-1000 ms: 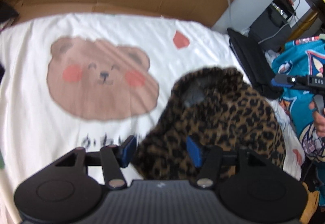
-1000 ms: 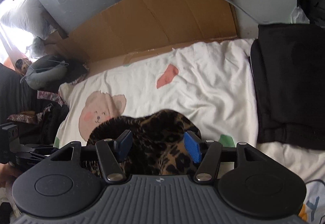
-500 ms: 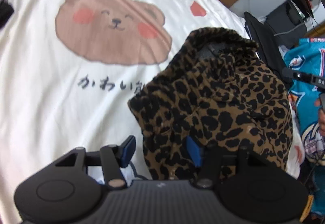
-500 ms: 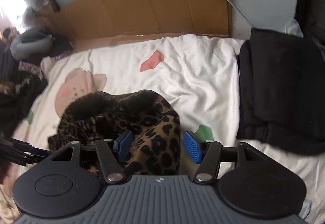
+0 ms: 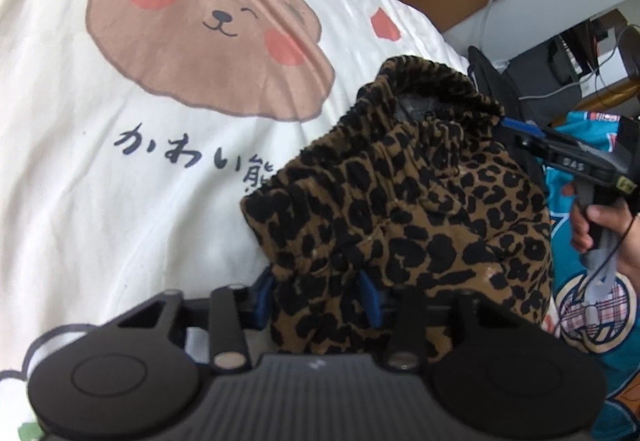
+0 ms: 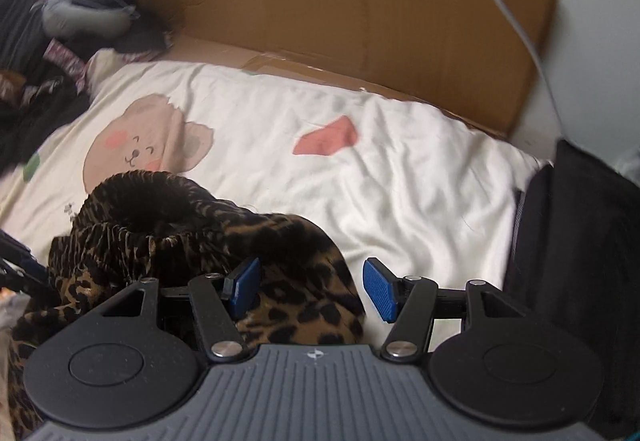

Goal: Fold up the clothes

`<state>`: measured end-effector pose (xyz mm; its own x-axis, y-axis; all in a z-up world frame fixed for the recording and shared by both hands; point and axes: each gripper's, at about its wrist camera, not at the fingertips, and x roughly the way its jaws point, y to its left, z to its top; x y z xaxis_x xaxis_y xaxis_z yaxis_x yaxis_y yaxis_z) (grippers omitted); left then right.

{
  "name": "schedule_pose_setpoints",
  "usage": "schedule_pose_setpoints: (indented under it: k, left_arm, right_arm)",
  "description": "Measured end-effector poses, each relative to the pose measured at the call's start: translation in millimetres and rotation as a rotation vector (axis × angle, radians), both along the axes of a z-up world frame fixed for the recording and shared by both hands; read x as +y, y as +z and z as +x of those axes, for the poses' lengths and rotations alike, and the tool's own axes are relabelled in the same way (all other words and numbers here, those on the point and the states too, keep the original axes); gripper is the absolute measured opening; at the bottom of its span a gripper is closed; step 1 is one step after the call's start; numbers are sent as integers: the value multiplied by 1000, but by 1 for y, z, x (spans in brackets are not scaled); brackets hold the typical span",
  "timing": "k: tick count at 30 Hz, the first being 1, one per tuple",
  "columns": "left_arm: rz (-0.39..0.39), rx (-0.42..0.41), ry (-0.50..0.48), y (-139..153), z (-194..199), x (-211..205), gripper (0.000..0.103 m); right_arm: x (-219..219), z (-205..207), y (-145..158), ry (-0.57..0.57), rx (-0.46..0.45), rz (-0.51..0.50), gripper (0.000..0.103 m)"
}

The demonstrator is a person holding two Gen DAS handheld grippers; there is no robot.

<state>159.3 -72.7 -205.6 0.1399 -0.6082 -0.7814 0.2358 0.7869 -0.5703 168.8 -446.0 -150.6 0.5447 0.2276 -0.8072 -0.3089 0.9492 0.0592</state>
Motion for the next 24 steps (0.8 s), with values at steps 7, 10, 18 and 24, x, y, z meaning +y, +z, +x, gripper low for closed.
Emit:
schedule_pose_setpoints:
  k: [7,10,18,24]
  left_arm:
    - [-34,-56,11,13,4,12,18]
    - [-34,-112,3,24,10,13,16]
    - [34,-296,38,58,36,22,14]
    - [108,-287,47,52,46,26,17]
  right_arm:
    - [25,6,-8,133,-29,-99,63]
    - [28,14,-10,144,-44,-77,62]
    - [19,47,-19,122,-56,-56,20]
    - [11,72,-29,53,-45,3,21]
